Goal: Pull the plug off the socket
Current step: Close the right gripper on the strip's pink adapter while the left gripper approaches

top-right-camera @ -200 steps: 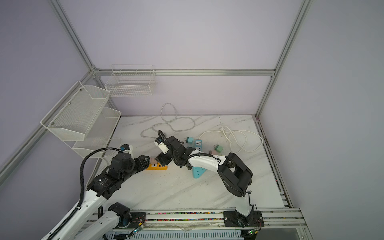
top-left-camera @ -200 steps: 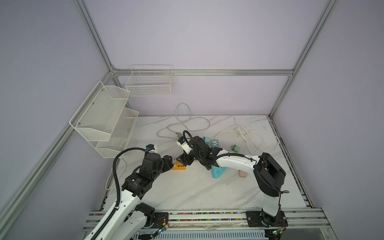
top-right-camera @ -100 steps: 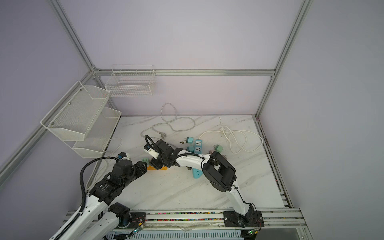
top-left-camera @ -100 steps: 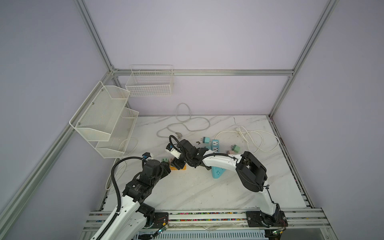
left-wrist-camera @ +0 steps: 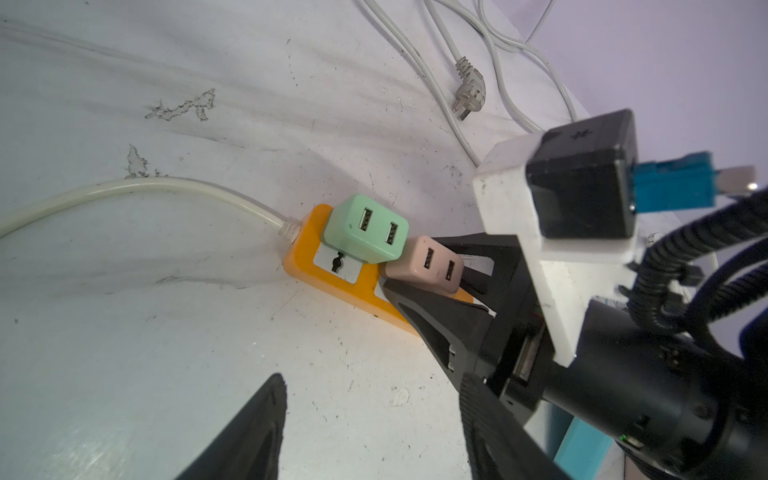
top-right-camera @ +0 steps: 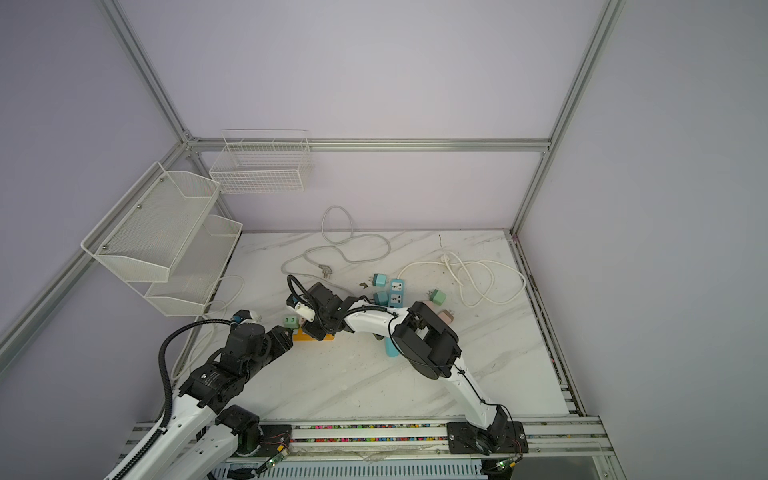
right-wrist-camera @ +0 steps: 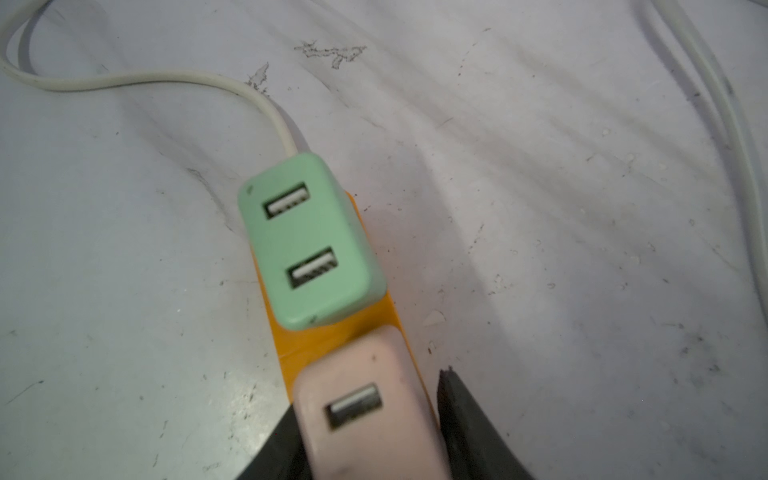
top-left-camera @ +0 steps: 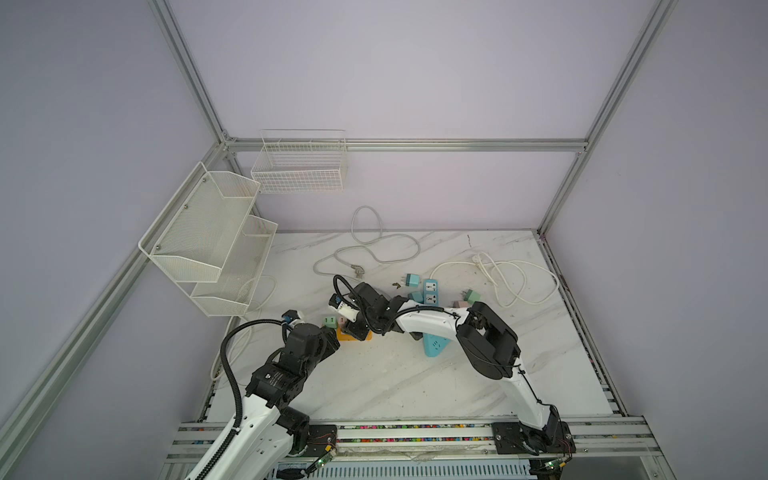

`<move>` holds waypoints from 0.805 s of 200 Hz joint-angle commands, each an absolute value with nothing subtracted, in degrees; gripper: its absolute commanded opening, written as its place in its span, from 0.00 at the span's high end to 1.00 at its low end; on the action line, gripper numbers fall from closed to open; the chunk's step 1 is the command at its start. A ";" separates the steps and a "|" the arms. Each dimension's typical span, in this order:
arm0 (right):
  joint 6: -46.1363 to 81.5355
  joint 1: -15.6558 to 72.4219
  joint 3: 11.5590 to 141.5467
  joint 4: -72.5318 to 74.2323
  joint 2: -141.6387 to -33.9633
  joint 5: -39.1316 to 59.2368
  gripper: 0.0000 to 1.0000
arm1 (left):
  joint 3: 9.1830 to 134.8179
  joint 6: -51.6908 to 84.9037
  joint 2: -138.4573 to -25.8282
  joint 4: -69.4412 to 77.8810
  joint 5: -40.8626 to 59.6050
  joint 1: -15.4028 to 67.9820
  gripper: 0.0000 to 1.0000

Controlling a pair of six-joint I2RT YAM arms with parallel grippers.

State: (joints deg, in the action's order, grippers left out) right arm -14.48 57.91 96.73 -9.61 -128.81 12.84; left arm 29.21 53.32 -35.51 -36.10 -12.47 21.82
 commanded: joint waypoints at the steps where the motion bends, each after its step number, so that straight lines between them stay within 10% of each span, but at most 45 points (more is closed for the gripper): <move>1: -16.00 58.39 96.31 -10.98 -128.31 13.12 0.58 | 27.44 54.40 -35.45 -34.29 -13.03 21.53 0.34; 161: -2.66 58.93 79.91 -6.69 -115.14 1.37 0.86 | 24.63 54.93 -37.23 -29.09 -5.18 21.44 0.35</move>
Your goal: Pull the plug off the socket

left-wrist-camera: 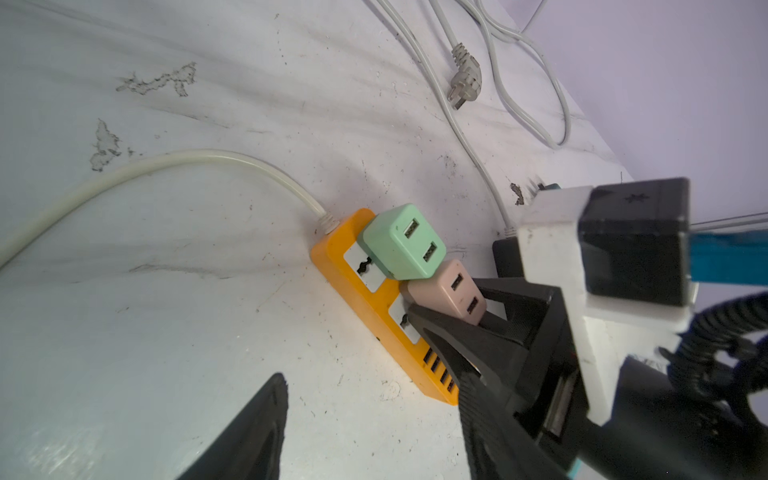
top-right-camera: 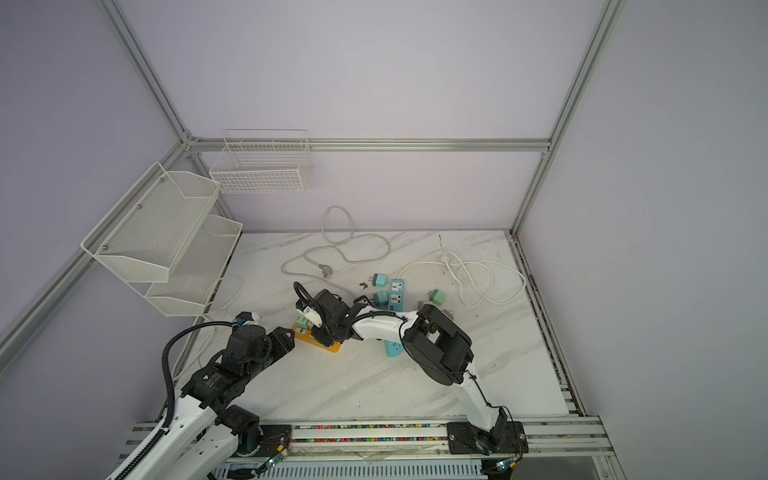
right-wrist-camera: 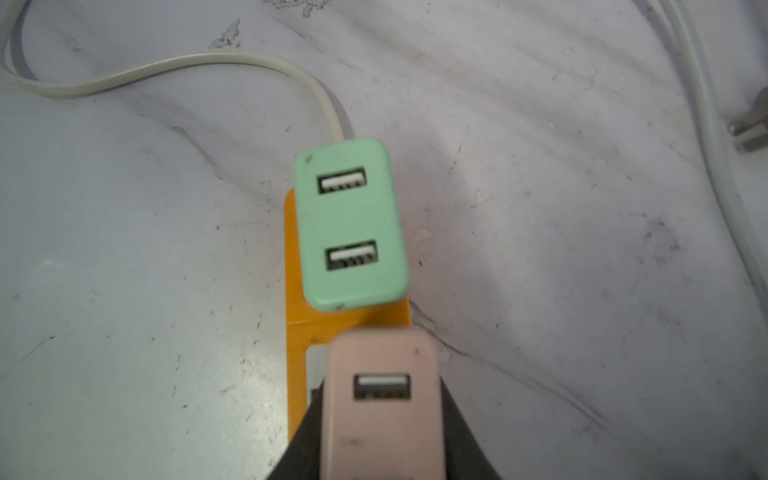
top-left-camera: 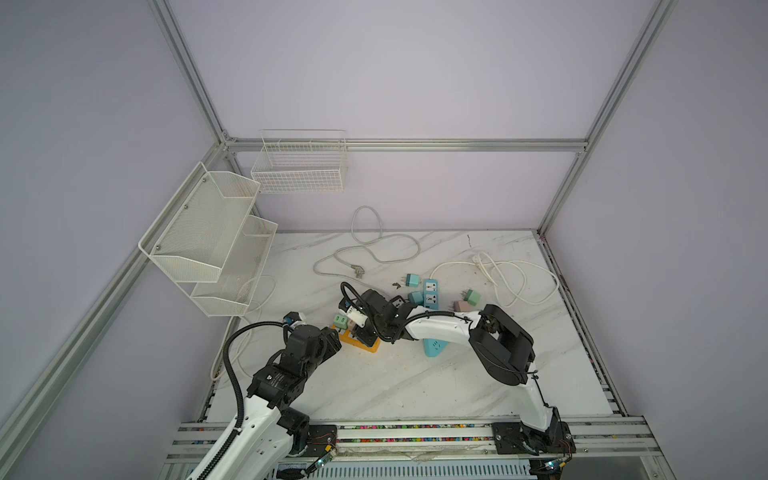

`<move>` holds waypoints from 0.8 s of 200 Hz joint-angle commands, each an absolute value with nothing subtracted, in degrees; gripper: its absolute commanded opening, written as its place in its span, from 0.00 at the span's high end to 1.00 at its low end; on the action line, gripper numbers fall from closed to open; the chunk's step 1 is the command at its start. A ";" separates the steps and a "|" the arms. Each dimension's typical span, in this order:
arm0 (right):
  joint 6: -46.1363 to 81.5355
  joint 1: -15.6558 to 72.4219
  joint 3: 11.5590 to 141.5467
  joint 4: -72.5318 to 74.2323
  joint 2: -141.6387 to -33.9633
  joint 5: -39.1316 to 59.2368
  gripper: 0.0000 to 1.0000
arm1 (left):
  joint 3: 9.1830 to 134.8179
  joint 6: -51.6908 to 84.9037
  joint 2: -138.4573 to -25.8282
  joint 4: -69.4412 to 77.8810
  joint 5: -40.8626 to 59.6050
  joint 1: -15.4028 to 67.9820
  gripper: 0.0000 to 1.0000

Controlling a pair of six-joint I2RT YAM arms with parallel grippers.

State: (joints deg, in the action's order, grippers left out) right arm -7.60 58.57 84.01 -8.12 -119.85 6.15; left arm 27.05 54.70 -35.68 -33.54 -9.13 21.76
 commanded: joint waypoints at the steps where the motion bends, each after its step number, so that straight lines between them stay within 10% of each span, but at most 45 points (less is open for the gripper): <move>1: -2.52 58.91 79.68 -6.64 -115.01 1.17 0.86 | 24.66 54.93 -37.38 -29.00 -5.05 21.44 0.35; 160: 9.84 59.95 64.38 1.56 -105.03 -2.14 0.87 | 19.22 53.44 -52.27 -6.34 14.55 23.22 0.45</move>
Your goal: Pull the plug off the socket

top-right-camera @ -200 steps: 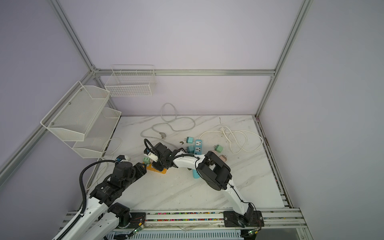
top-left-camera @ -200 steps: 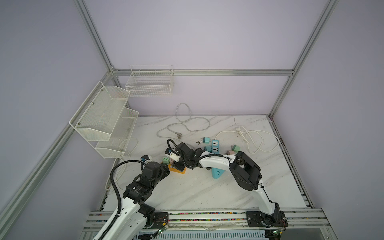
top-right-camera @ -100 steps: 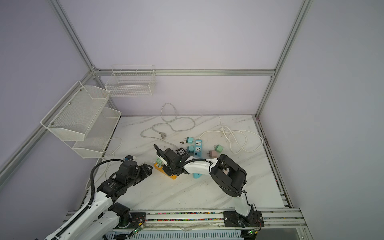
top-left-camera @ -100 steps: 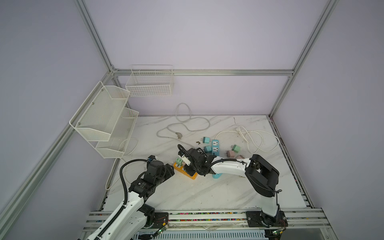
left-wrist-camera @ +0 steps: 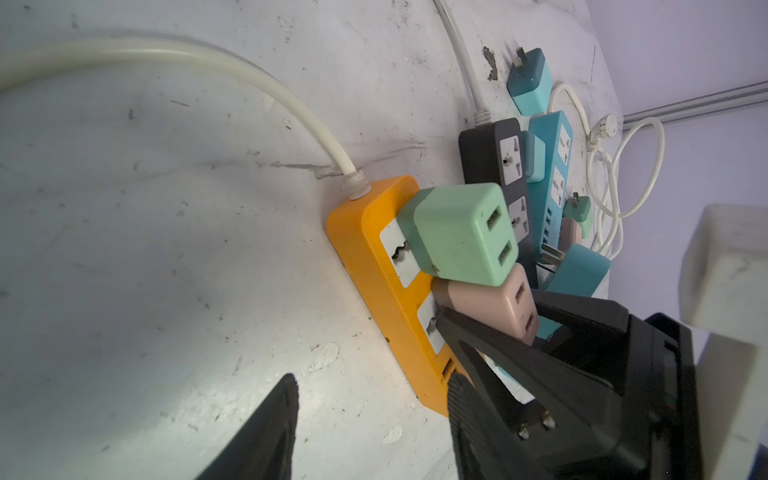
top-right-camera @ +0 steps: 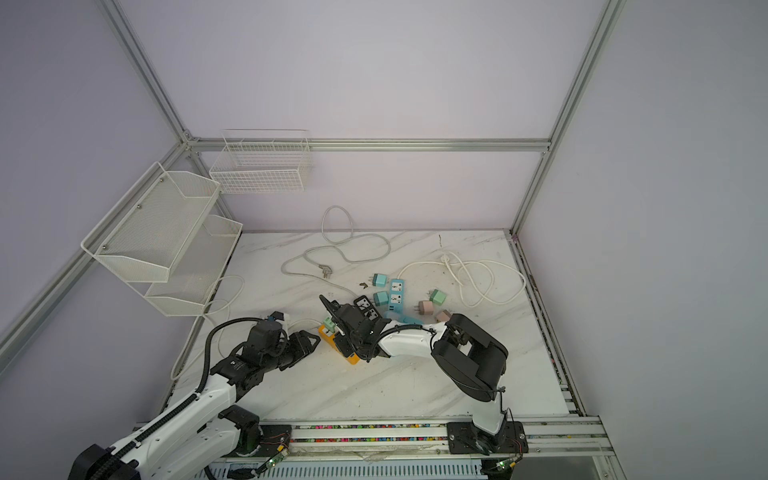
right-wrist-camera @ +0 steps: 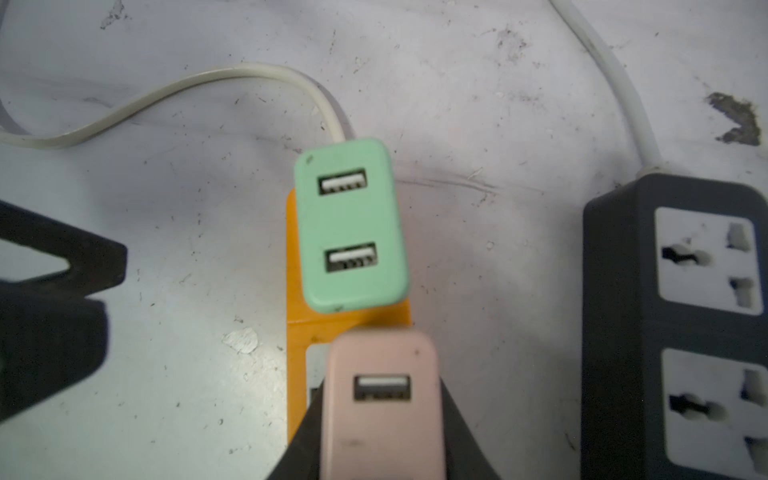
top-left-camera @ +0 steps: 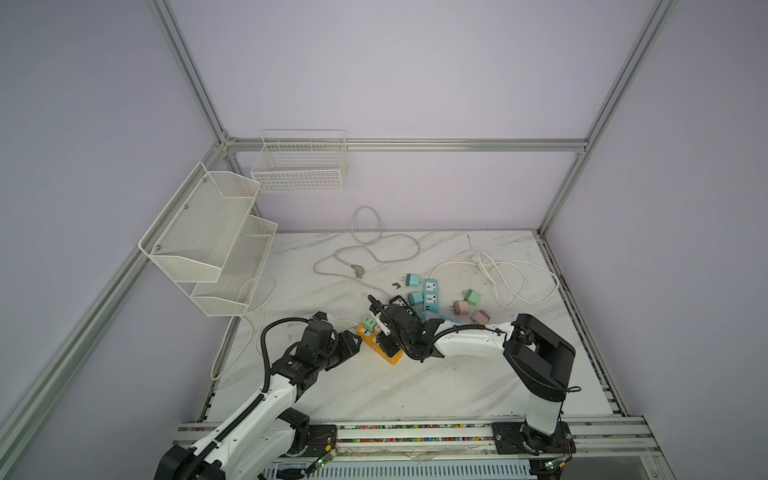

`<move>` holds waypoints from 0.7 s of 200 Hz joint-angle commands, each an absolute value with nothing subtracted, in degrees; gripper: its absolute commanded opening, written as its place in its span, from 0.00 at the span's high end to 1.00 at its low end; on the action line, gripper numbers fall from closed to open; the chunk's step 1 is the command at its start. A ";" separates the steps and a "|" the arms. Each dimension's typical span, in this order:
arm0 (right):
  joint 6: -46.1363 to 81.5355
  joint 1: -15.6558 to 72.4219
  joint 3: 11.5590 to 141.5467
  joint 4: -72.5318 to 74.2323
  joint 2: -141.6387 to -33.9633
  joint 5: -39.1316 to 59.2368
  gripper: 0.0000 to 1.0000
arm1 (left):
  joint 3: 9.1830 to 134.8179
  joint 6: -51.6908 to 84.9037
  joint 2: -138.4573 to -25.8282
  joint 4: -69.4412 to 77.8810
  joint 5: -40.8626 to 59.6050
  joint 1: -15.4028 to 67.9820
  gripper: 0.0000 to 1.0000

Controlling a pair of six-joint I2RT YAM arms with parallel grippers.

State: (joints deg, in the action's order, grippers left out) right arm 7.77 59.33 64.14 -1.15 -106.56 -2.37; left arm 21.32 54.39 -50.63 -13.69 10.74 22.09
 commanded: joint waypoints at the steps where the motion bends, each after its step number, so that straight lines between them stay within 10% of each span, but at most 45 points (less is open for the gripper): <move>1: 9.84 59.99 64.36 1.62 -105.03 -2.04 0.87 | 19.23 53.40 -52.41 -6.07 14.66 23.30 0.45; 140: 9.45 61.08 64.78 1.33 -105.82 -2.27 0.87 | 19.21 54.71 -65.45 1.84 14.79 26.54 0.51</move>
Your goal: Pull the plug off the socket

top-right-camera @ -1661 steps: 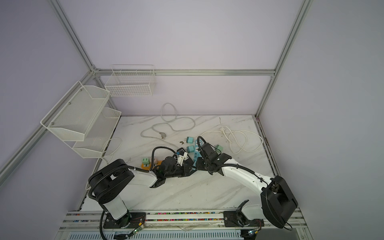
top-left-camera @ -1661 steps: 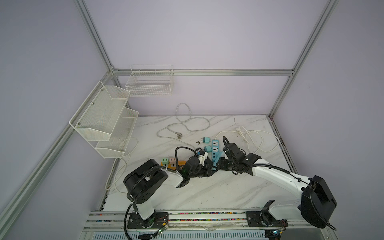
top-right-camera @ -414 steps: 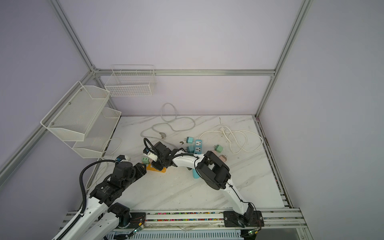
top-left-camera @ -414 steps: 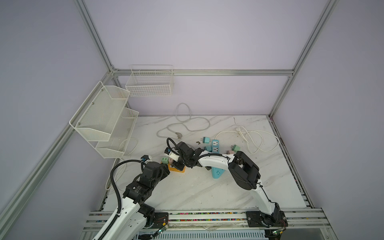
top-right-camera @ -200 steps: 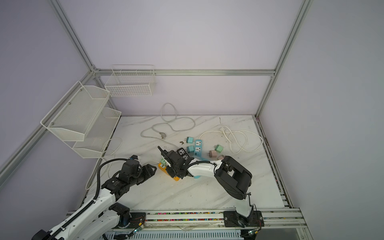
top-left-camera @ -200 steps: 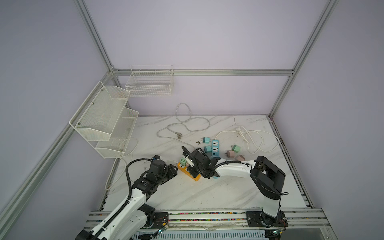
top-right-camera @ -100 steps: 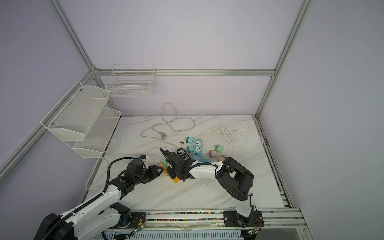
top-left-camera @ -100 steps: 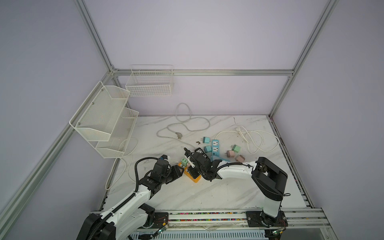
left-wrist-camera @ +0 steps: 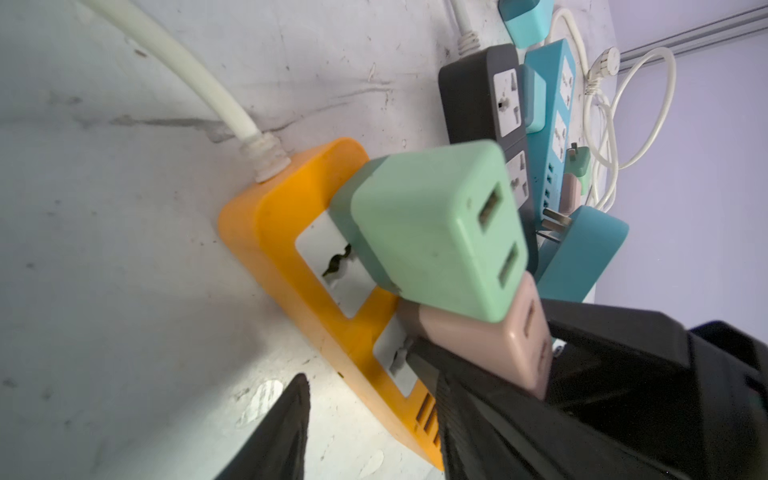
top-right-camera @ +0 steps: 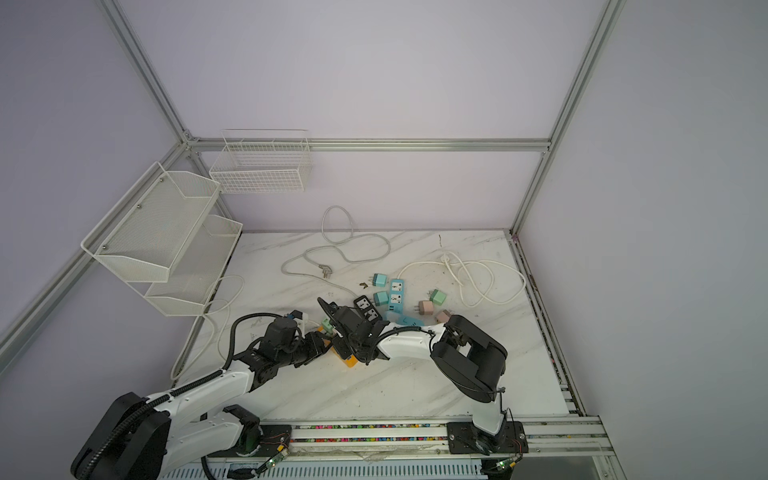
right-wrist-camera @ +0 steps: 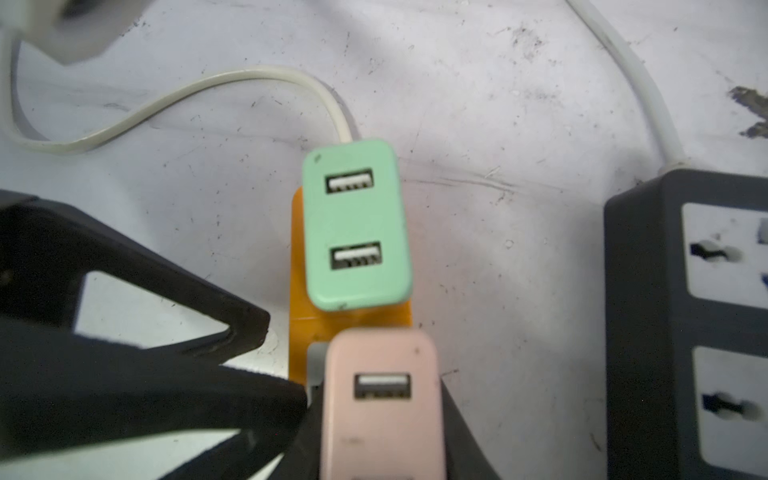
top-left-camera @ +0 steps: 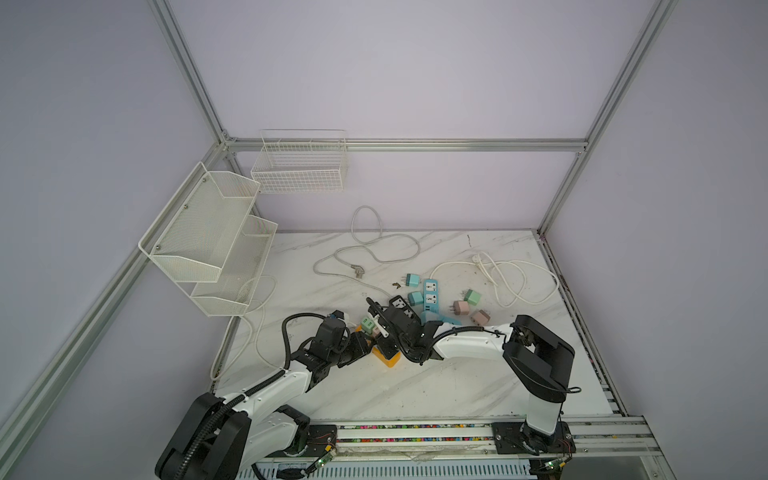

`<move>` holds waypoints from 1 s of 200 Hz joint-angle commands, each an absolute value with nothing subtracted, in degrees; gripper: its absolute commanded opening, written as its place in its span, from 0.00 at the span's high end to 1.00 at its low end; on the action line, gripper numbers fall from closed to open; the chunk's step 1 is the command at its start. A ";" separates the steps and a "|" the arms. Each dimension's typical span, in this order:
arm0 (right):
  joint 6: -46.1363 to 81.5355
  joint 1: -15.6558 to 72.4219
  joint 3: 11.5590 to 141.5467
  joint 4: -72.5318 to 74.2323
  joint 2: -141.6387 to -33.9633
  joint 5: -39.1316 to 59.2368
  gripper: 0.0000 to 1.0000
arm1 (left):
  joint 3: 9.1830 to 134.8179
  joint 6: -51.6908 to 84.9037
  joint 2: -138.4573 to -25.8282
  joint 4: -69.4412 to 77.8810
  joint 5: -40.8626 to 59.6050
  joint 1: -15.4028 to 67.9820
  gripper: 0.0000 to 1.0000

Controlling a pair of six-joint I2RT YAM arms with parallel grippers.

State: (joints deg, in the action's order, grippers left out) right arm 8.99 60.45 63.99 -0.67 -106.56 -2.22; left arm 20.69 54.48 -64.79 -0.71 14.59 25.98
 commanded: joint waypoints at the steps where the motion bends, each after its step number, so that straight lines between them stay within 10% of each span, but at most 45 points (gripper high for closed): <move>1: 9.43 61.08 64.78 1.37 -105.82 -2.28 0.87 | 19.18 54.73 -65.46 1.84 14.78 26.54 0.51; 200: 11.19 61.35 63.73 1.66 -104.24 -6.42 0.87 | 18.46 56.22 -71.36 -3.44 8.02 28.29 0.60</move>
